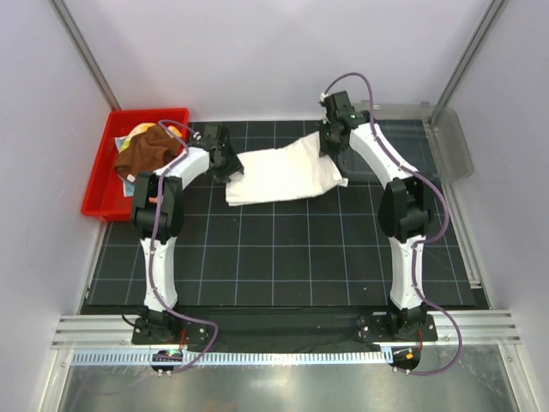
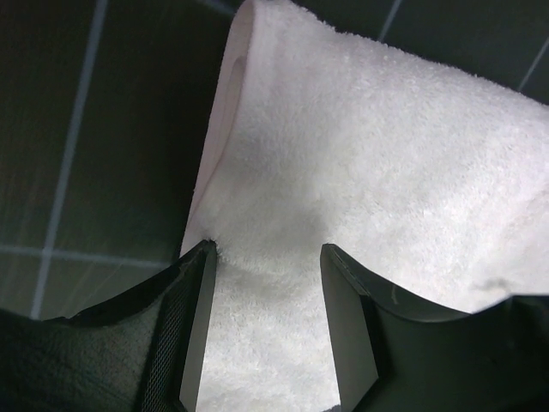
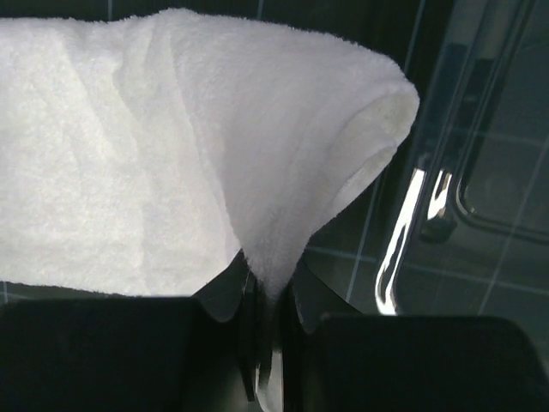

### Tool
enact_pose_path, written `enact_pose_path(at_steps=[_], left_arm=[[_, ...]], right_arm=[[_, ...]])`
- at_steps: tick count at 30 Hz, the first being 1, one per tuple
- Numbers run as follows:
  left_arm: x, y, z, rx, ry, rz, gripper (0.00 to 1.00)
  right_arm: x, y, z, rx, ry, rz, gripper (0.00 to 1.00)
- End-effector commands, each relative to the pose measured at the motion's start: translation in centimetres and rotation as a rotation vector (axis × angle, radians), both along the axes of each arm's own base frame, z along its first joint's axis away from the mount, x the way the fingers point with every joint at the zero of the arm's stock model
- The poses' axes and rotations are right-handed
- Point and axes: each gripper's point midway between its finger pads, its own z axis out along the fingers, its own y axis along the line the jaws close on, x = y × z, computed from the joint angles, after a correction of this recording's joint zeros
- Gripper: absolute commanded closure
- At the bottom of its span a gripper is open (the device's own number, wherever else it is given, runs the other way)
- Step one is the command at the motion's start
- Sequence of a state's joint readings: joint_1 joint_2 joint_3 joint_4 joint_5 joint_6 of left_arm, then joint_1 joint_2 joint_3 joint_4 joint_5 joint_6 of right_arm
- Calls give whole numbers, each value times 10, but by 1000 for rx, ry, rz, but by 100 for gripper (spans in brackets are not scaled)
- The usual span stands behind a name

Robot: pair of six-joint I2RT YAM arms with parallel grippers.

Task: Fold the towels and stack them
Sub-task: Neatly place the folded towel into the bin

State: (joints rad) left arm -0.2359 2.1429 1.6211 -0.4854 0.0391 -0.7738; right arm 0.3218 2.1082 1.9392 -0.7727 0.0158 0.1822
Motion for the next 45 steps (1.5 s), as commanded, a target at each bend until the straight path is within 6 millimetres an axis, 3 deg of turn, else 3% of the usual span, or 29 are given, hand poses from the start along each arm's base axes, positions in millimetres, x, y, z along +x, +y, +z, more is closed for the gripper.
enact_pose_path(at_steps=[1, 2, 4, 7, 11, 13, 14, 17, 18, 20, 21, 22, 29, 30, 35, 45], left_arm=[[27, -13, -9, -54, -22, -36, 44], [44, -17, 2, -75, -59, -39, 44], [58, -23, -4, -114, -65, -41, 44], [81, -38, 14, -236, -139, -74, 43], [93, -35, 46, -342, -203, -84, 37], [95, -22, 57, -352, -216, -66, 34], [95, -18, 71, -357, -239, -67, 30], [86, -9, 80, -347, -251, -86, 23], [83, -5, 92, -328, -271, -82, 22], [72, 3, 85, -308, -252, -77, 20], [68, 5, 97, -299, -273, -78, 20], [62, 6, 90, -289, -257, -78, 19], [47, 6, 88, -288, -242, -97, 19], [46, 5, 92, -295, -246, -102, 19], [40, 3, 95, -305, -246, -119, 18], [37, -2, 97, -321, -242, -138, 17]], right_arm=[[33, -6, 34, -1, -66, 3, 99], [40, -9, 38, -6, -76, 5, 99], [54, -13, 42, -12, -90, -1, 99], [71, -28, 49, -6, -128, -26, 99], [92, -60, 63, 13, -203, -96, 99], [101, -80, 68, 21, -226, -139, 99], [104, -85, 70, 25, -237, -149, 99], [114, -99, 79, 76, -276, -170, 99], [115, -101, 82, 90, -281, -176, 99], [119, -112, 84, 129, -286, -210, 99], [120, -116, 87, 167, -284, -223, 99], [120, -117, 88, 184, -284, -224, 99], [120, -128, 93, 204, -285, -236, 99], [121, -145, 92, 201, -287, -262, 99], [118, -185, 83, 198, -260, -326, 99], [114, -239, 71, 237, -231, -409, 99]])
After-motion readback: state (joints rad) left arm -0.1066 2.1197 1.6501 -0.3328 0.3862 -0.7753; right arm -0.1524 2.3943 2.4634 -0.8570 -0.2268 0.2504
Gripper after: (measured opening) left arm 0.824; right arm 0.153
